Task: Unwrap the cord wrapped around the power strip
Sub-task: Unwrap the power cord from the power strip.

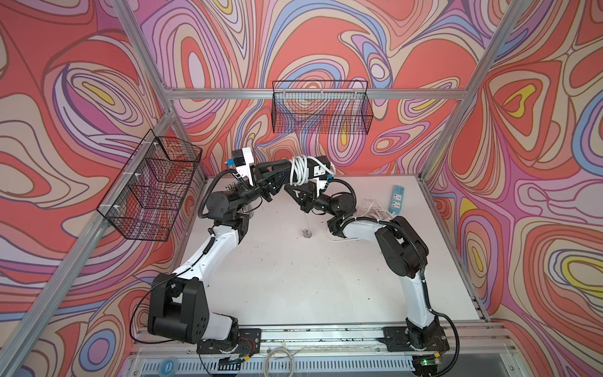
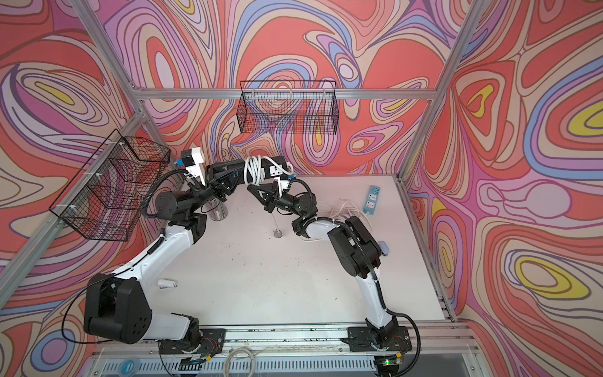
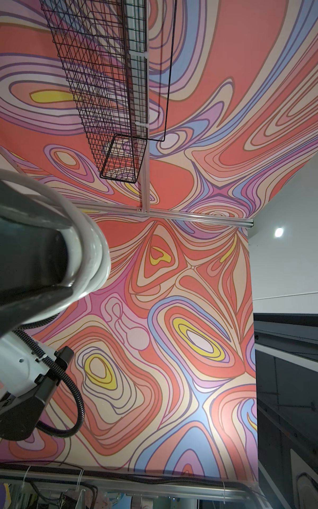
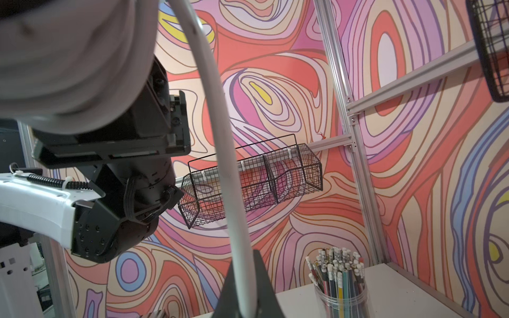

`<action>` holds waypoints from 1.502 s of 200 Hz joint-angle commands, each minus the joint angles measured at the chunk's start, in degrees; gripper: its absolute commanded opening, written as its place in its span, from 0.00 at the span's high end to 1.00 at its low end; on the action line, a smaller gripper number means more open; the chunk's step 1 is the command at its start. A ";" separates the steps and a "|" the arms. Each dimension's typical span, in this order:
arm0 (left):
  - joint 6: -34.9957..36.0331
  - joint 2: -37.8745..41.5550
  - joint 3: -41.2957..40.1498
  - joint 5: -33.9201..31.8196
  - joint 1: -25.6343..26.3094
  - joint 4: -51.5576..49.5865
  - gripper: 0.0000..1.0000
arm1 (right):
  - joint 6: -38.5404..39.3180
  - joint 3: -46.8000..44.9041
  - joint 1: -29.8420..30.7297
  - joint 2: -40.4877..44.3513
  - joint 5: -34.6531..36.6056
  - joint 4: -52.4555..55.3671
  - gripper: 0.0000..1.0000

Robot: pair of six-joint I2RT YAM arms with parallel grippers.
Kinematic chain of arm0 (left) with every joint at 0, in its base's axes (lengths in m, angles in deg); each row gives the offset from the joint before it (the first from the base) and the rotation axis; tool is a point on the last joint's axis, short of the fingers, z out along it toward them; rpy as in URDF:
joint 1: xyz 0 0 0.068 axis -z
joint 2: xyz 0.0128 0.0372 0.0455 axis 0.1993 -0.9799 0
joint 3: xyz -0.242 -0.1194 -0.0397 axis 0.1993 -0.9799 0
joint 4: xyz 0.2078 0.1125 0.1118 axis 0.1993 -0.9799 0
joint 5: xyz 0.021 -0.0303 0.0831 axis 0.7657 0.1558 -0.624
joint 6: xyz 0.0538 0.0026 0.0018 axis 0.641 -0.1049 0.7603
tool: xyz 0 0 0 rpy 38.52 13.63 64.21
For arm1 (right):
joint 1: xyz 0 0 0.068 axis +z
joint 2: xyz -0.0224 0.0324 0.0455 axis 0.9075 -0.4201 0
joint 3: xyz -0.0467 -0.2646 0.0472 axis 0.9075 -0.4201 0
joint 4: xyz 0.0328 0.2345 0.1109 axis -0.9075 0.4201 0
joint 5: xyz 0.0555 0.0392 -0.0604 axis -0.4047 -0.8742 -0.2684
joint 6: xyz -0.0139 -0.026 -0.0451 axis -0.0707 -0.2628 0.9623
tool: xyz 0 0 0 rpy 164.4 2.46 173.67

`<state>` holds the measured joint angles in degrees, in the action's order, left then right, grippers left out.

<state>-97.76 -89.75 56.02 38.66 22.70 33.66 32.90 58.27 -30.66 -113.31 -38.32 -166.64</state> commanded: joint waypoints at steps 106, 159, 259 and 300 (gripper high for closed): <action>-1.02 2.57 0.83 0.57 0.35 5.45 1.00 | 9.26 3.67 -14.58 14.74 -6.97 29.08 1.00; 1.40 2.44 -0.46 1.05 0.40 3.42 1.00 | 27.68 16.26 -15.43 23.51 -7.29 59.20 1.00; 13.71 5.40 -3.74 -2.29 0.24 -7.76 1.00 | 41.51 14.28 -15.35 43.45 -6.17 96.22 1.00; 14.35 6.04 -5.23 -5.05 -0.12 -6.73 1.00 | 41.74 4.97 -13.67 48.29 -6.14 104.18 1.00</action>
<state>-85.09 -85.54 51.21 36.51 22.81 23.93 72.74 67.84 -45.58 -66.72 -44.68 -71.04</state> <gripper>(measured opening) 0.328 0.051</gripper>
